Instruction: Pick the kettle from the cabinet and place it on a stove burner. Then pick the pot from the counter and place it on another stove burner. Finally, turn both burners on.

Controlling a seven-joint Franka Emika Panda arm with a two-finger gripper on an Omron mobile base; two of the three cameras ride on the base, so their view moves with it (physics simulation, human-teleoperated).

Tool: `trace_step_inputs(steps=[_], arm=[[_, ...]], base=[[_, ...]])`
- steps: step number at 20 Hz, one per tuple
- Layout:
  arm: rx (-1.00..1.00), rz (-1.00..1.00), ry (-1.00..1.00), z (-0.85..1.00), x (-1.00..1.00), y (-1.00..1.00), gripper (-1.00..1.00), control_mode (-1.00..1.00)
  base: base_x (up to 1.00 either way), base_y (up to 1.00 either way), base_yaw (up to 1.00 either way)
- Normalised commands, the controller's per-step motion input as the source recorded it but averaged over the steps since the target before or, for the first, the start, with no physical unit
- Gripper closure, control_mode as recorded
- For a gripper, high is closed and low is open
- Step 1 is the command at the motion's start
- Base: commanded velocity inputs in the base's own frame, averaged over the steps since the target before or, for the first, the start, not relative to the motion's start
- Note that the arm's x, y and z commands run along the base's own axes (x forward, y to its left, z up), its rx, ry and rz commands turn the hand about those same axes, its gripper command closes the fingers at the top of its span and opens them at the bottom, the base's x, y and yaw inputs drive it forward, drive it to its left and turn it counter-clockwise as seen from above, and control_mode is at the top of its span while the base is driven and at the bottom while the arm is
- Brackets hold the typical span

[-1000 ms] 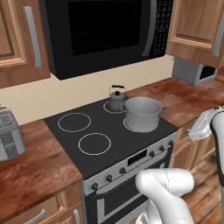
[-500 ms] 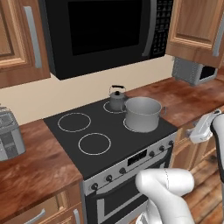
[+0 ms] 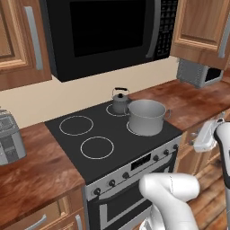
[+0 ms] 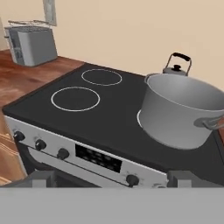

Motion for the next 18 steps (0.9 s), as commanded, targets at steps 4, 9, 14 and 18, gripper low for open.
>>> trace_step_inputs(steps=[4,9,14,18], arm=[[0.02,0.04,-0.1,-0.2,0.03,-0.1,-1.0,-1.0],[0.03,0.03,-0.1,-0.21,0.0,-0.1,-1.0,-1.0],[0.03,0.01,-0.1,-0.17,0.0,-0.06,-1.0,-1.0],[0.04,0.01,-0.11,-0.09,0.0,-0.03,-1.0,-1.0]], base=[[0.0,0.0,0.0],[0.0,0.0,0.0],[0.0,0.0,0.0],[0.0,0.0,0.0]])
